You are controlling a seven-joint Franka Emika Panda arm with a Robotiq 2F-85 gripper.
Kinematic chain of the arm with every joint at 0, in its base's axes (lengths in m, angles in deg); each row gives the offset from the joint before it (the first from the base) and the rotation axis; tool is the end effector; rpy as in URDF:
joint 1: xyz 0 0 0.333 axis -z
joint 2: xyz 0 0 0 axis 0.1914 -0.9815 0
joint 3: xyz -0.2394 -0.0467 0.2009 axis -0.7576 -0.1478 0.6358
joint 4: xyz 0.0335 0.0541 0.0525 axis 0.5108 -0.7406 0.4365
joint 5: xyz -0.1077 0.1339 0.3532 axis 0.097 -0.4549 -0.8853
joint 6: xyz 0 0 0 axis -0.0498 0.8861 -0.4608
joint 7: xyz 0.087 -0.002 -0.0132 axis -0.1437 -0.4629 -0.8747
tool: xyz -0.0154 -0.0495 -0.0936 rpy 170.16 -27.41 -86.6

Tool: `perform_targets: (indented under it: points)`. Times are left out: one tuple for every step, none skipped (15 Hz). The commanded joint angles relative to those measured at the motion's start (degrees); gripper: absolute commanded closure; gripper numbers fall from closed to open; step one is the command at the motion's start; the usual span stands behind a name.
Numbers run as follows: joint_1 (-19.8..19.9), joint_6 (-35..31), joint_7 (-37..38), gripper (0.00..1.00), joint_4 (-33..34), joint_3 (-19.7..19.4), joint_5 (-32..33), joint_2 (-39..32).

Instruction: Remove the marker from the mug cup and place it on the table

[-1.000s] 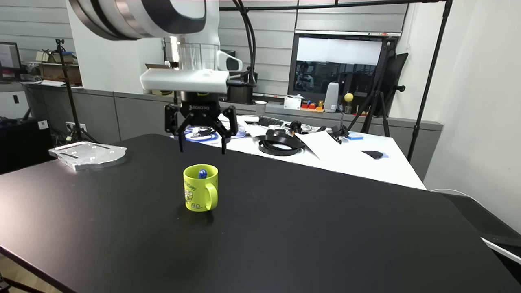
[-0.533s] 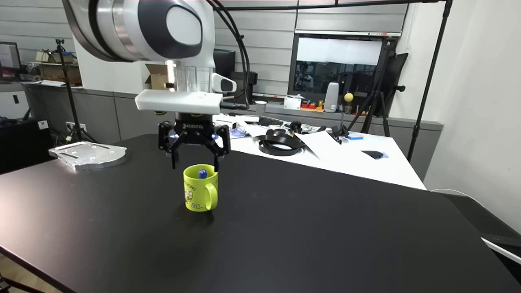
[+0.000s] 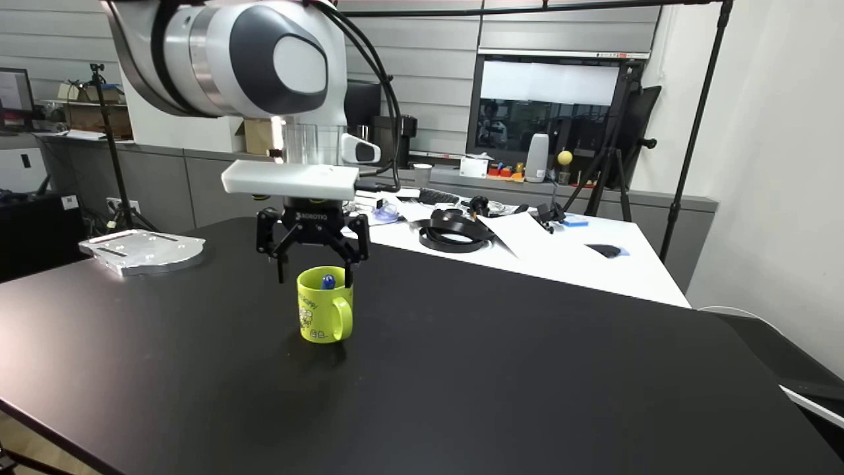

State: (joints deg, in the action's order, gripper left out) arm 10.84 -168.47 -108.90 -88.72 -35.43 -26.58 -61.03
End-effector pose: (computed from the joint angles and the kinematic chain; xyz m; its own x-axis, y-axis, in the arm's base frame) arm 0.4664 -0.0059 0.2105 0.9422 0.3351 -0.0033 0.3351 -0.9421 0.0134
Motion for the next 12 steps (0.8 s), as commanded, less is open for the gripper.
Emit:
perform_targets:
  points:
    - [0.55, -1.20, 1.83, 0.00, 2.07, 1.03, 1.04, -1.42]
    - [0.52, -1.59, 2.00, 0.00, 2.46, 1.06, 1.25, -1.81]
    - [0.56, -1.69, 1.98, 0.00, 2.71, 1.18, 1.21, -2.05]
    - [0.61, -1.54, 2.02, 0.03, 2.92, 1.26, 1.11, -2.24]
    - [0.61, -1.53, 2.14, 0.05, 3.06, 1.21, 1.23, -2.40]
    - [0.66, -1.41, 2.48, 0.28, 3.18, 1.03, 1.31, -2.52]
    - [0.70, -1.32, 2.59, 0.29, 3.29, 0.92, 1.42, -2.66]
    - [0.81, -1.47, 2.68, 0.35, 3.40, 0.81, 1.48, -2.83]
    - [0.95, -1.38, 2.67, 0.42, 3.49, 0.83, 1.33, -2.95]
    - [0.99, -1.48, 2.85, 0.51, 3.51, 0.73, 1.52, -3.05]
    - [1.10, -1.53, 2.86, 0.57, 3.54, 0.74, 1.51, -3.11]
    - [1.26, -1.62, 2.75, 0.64, 3.55, 0.86, 1.33, -3.11]
